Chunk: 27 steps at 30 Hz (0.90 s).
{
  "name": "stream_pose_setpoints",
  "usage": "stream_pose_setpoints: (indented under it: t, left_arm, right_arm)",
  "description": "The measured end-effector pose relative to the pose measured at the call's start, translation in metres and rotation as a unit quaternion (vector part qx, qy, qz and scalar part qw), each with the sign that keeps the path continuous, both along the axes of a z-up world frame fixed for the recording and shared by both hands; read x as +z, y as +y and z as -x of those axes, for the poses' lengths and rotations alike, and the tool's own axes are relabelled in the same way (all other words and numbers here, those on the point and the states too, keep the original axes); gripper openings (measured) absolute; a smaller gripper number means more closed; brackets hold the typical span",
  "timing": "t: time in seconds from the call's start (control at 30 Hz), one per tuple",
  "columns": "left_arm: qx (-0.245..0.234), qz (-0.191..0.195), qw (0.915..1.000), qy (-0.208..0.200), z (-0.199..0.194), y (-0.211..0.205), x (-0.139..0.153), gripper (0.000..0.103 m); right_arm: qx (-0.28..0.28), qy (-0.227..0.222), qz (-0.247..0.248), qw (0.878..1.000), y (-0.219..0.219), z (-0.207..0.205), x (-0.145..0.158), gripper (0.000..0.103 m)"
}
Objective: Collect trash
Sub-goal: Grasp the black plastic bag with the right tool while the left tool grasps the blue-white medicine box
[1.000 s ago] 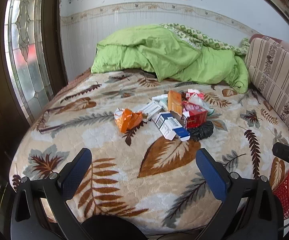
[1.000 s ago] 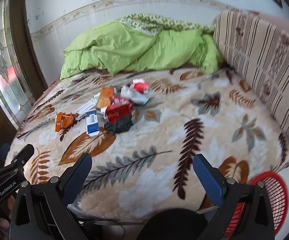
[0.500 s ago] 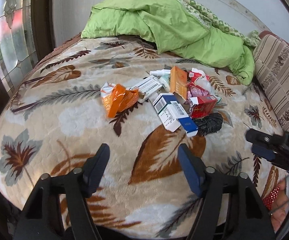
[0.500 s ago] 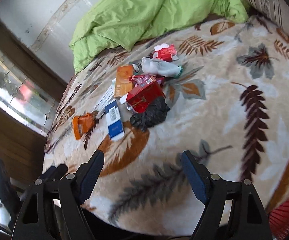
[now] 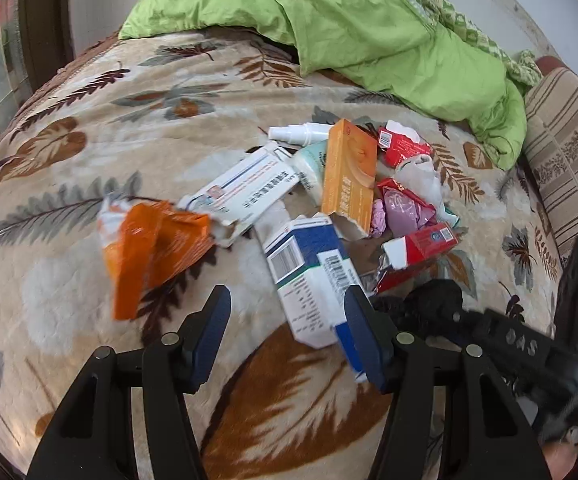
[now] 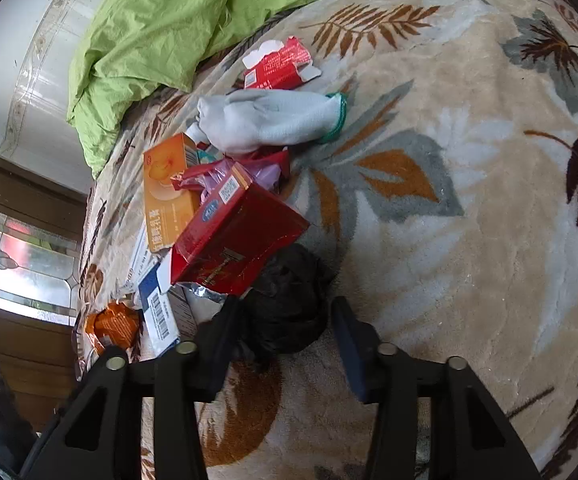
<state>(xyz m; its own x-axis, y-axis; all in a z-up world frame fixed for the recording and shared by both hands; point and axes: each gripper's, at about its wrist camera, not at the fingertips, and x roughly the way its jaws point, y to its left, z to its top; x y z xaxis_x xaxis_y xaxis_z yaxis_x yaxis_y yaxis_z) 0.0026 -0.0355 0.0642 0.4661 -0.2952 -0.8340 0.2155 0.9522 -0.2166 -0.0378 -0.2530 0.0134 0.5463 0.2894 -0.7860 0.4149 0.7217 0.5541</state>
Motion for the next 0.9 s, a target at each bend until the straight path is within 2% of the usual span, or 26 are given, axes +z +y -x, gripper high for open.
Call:
stream_pose_setpoints:
  t: [0.13,0.23,0.3,0.33,0.5,0.6,0.63,0.67,0.73,0.8,0.83,0.87,0.9]
  left_arm:
    - [-0.006,-0.012,0.9999,0.011,-0.020,-0.017,-0.012,0.058]
    - [-0.008,-0.021,0.9996,0.018,-0.026,-0.026,-0.022,0.058]
    - [-0.014,-0.026,0.9994,0.018,-0.030,-0.032,-0.026,0.055]
    - [-0.015,-0.030,0.9993,0.016,-0.031,-0.034,-0.028,0.050]
    - [-0.015,-0.040,0.9991,0.006,-0.034,-0.036,-0.032,0.047]
    - [-0.016,-0.033,0.9993,0.004,-0.032,-0.029,-0.031,0.037]
    - [-0.015,-0.022,0.9996,0.007,-0.029,-0.024,-0.028,0.024]
    - [-0.019,-0.011,0.9997,0.011,-0.026,-0.023,-0.026,0.015]
    - [-0.023,-0.021,0.9995,0.006,-0.021,-0.024,-0.024,0.015]
    - [-0.016,-0.033,0.9993,0.000,-0.020,-0.026,-0.026,0.036]
    - [-0.006,-0.033,0.9994,0.004,-0.022,-0.023,-0.028,0.062]
    - [0.005,-0.024,0.9996,0.010,-0.022,-0.020,-0.030,0.074]
    - [0.013,-0.016,0.9997,0.012,-0.022,-0.017,-0.032,0.074]
  right_arm:
    - [0.008,-0.022,0.021,1.000,-0.003,0.013,0.009,0.042]
    - [0.009,-0.040,0.061,0.997,-0.006,0.030,0.023,0.042]
    - [0.009,-0.052,0.081,0.995,-0.009,0.043,0.033,0.042]
    - [0.008,-0.056,0.084,0.995,-0.011,0.048,0.036,0.042]
    - [0.011,-0.066,0.092,0.993,-0.015,0.072,0.046,0.042]
    - [0.011,-0.069,0.087,0.994,-0.016,0.081,0.046,0.042]
    - [0.011,-0.069,0.086,0.994,-0.016,0.083,0.045,0.042]
    - [0.011,-0.069,0.084,0.994,-0.016,0.086,0.045,0.042]
    - [0.012,-0.071,0.084,0.994,-0.016,0.091,0.045,0.042]
    - [0.011,-0.071,0.085,0.994,-0.015,0.093,0.045,0.042]
    - [0.010,-0.072,0.085,0.994,-0.015,0.094,0.045,0.042]
    - [0.010,-0.073,0.084,0.994,-0.014,0.094,0.046,0.042]
    - [0.011,-0.074,0.084,0.994,-0.015,0.095,0.046,0.042]
